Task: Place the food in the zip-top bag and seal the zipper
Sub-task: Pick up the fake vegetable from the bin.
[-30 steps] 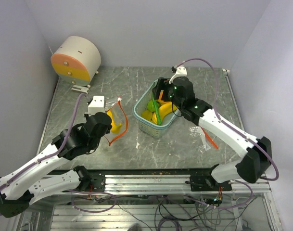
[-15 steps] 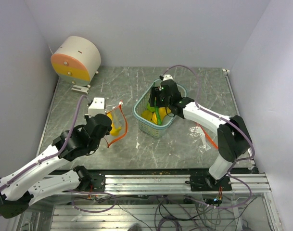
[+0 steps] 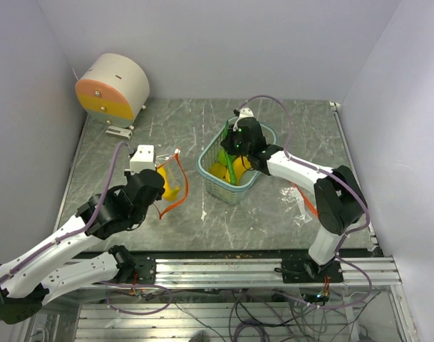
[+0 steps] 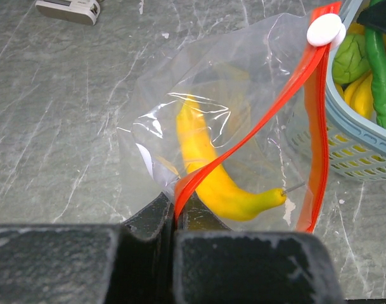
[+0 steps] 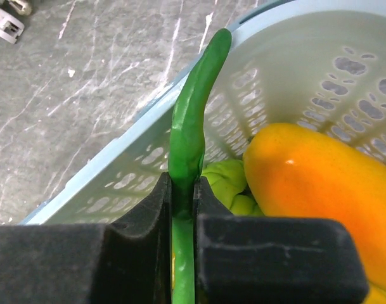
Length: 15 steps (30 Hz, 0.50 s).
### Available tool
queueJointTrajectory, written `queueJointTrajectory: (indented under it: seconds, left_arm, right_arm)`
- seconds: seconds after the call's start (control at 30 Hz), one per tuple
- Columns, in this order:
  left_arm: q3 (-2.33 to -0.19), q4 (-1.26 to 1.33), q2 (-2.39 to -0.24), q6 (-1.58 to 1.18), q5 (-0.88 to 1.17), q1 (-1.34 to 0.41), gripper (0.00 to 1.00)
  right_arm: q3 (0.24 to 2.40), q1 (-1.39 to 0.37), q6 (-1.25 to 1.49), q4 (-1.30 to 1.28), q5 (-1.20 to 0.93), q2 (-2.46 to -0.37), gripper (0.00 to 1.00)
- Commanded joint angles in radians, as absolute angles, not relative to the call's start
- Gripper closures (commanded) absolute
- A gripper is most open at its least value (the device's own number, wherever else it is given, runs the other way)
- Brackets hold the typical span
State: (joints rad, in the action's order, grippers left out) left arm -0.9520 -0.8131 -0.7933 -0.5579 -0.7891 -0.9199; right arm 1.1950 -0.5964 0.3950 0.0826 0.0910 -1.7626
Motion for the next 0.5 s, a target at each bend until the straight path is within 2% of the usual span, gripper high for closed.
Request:
queueJointTrajectory:
  seconds: [0.0, 0.27, 0.47]
  left_arm:
    - [-0.944, -0.805, -0.780, -0.563, -0.792, -0.916, 0.93]
    - [-0.992, -0.805, -0.804, -0.563, -0.766, -0.916, 0.93]
    - [-1.016, -0.799, -0.814, -0.561, -0.755, -0.916, 0.93]
  right_arm:
    - [1.164, -0.594, 0.365, 0.084, 0.176, -1.688, 1.00]
    - [1.056, -0.602, 0.276, 0.114, 0.212, -1.394, 1.00]
    - [0.994, -0.620, 0.228, 0.198, 0.113, -1.216, 1.00]
